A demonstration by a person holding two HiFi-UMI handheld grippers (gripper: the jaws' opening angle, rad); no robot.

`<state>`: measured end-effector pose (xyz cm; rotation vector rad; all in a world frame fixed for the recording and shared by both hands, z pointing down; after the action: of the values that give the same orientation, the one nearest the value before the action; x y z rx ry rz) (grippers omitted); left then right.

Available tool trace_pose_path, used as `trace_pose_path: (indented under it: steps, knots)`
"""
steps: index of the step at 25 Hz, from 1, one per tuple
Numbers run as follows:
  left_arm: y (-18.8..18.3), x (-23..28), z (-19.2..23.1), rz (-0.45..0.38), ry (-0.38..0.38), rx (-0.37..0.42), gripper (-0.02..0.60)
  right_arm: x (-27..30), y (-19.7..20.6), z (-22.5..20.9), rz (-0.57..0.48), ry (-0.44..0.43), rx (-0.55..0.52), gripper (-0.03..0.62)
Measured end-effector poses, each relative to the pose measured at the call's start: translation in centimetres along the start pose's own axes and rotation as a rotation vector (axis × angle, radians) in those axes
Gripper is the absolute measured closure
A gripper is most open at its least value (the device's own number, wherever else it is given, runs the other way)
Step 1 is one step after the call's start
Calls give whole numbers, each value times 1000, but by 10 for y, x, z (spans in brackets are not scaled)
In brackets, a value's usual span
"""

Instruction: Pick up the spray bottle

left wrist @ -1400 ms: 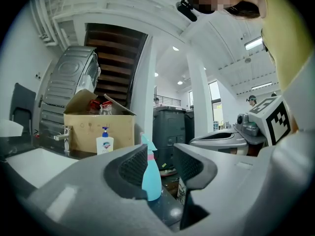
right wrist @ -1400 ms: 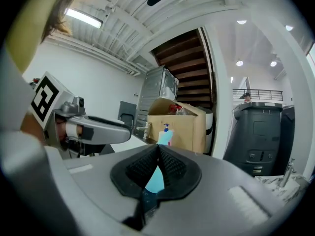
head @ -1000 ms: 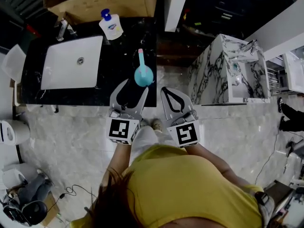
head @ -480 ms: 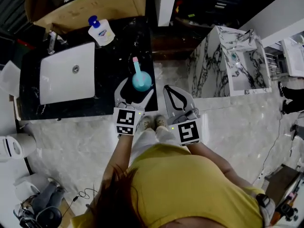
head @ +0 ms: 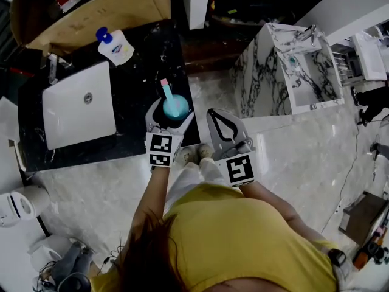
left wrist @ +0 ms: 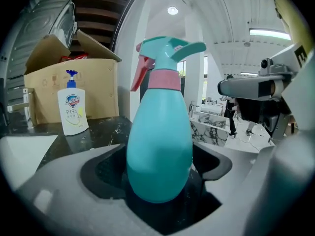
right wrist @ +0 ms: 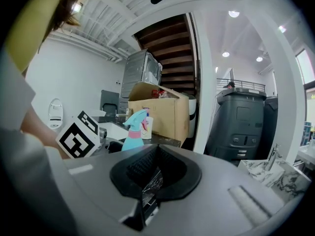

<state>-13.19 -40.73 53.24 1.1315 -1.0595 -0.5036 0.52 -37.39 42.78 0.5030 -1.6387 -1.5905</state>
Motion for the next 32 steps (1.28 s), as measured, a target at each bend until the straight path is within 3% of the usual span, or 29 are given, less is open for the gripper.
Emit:
trace_pose_path:
  steps: [17, 25, 32]
  knots:
    - [-4, -8, 3, -31, 3, 55, 181, -12, 0, 8, 11, 34, 5, 594]
    - [-40, -41, 0, -86, -26, 18, 183, -16, -7, 13, -25, 10, -6, 594]
    - [-78, -81, 6, -144, -110, -8, 183, -16, -21, 18, -86, -17, -32, 594]
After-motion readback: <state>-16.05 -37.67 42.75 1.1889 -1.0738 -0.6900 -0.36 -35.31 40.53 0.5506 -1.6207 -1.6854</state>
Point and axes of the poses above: the fingertips, and each gripper's own axes: x forward along the fingers, z to its left, y out of its underside, the point moved 6 cm from there along -x, backward along the fingers, and after that the axes turned 3 degrees about x, right-handed, at the moved point
